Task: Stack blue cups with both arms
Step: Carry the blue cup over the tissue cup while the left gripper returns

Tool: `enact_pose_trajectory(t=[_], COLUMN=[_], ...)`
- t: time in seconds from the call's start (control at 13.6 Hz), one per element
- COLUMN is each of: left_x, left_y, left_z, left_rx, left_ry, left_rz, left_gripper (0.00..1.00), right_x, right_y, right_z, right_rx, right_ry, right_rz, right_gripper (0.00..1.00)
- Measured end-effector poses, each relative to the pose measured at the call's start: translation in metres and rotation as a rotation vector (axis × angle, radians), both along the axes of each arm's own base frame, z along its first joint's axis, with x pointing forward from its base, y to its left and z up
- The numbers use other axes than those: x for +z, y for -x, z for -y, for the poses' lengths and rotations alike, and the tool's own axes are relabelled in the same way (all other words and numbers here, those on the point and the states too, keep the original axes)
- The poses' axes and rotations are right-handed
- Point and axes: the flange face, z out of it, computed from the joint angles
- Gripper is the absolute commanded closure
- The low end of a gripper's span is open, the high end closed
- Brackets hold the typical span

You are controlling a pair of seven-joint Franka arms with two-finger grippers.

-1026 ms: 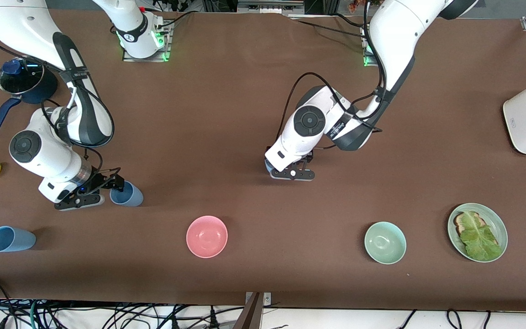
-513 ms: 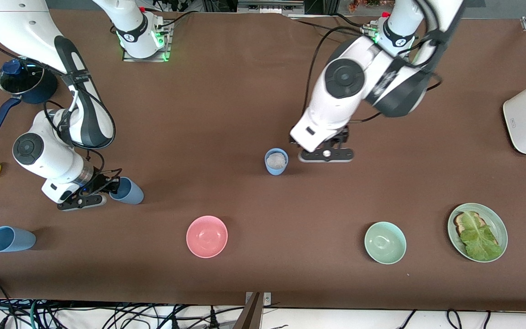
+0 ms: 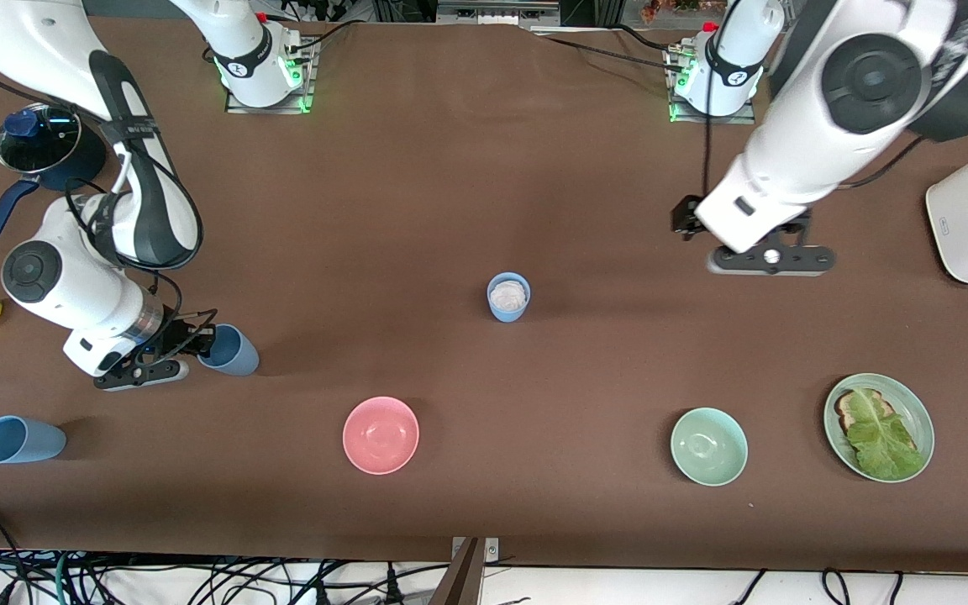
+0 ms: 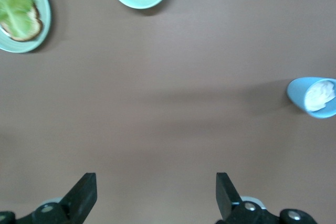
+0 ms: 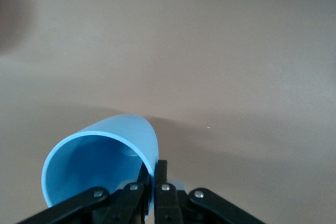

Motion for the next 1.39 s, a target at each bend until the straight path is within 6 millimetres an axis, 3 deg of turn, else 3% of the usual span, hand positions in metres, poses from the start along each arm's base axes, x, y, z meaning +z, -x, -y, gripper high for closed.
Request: enact_pose_trajectory(t=[0.15, 0.37, 0.59, 0.73, 0.88, 1.1, 1.39], left_x=[0.021, 0.046, 0.047, 0.040, 0.038, 0.037, 0.041], left_y=[0.005, 0.014, 0.021, 0.027, 0.031, 0.031, 0.031], left_z=[-0.029, -0.078, -0.126, -0.139, -0.142, -0.158, -0.157], left_rx=[-0.004, 0.082, 0.167, 0.180, 0.130, 0.071, 0.060], left_ry=[-0.007, 0.041, 0.083, 0.081, 0.083, 0.086, 0.088], left_rz=[0.009, 0.056, 0.142, 0.140, 0.129, 0.122, 0.130], left_gripper=[0.00, 0.00, 0.00, 0.00, 0.00, 0.00, 0.00], right_x=[0.039, 0.088, 0.118, 0.134, 0.140, 0.124, 0.094], right_y=[-0.001, 0.012, 0.039, 0.059, 0.079, 0.116, 0.151], right_z=[-0.040, -0.135, -0.224, -0.276, -0.325, -0.394, -0.452], right_rx=[0.019, -0.003, -0.086, -0.137, -0.178, -0.232, -0.291], right_ry=[-0.003, -0.004, -0.005, -0.026, -0.042, -0.037, -0.037], right_rz=[-0.005, -0.017, -0.039, -0.047, -0.049, -0.064, -0.051], right_gripper=[1.00, 1.00, 1.00, 1.00, 1.00, 1.00, 1.00])
